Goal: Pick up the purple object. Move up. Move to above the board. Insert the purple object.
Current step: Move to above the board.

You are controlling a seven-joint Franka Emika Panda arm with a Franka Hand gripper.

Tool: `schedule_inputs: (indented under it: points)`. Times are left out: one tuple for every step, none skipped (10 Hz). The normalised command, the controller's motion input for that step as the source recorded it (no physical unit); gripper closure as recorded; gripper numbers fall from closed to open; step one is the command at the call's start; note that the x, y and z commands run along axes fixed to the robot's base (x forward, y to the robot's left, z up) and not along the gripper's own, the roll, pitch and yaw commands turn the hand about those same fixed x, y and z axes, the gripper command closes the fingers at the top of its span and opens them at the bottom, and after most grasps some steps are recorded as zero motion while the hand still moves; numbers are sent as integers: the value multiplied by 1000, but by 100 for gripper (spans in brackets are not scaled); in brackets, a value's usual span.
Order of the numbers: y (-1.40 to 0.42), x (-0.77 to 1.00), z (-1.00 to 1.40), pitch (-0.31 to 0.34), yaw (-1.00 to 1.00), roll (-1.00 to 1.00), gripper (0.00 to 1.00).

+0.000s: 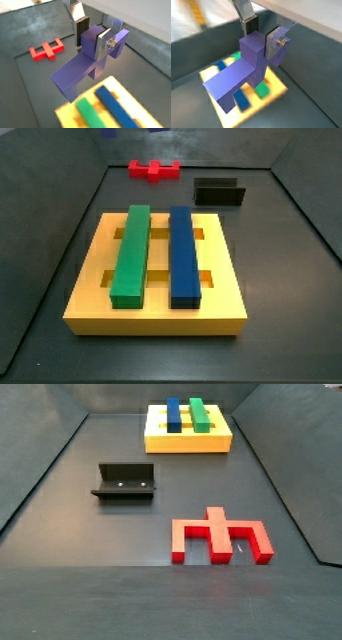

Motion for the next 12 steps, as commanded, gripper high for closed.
schedule_inputs:
  points:
    - [-852,457,233,54,1000,24,100]
    - [-348,207,98,63,1000,31,100]
    - [-153,105,59,57,1000,25,100]
    - [-78,34,36,57,1000,29,100]
    - [-52,40,31,61,1000,31,100]
    - [-41,42,28,67,1000,34,100]
    - [-35,43,26,71,1000,35,100]
    - [-28,44,25,80,1000,40,100]
    - [-26,45,24,87,1000,43,100]
    - [-24,45,24,100,1000,50,100]
    - [-23,46,24,107,1000,53,100]
    - [-24,48,26,125,1000,63,100]
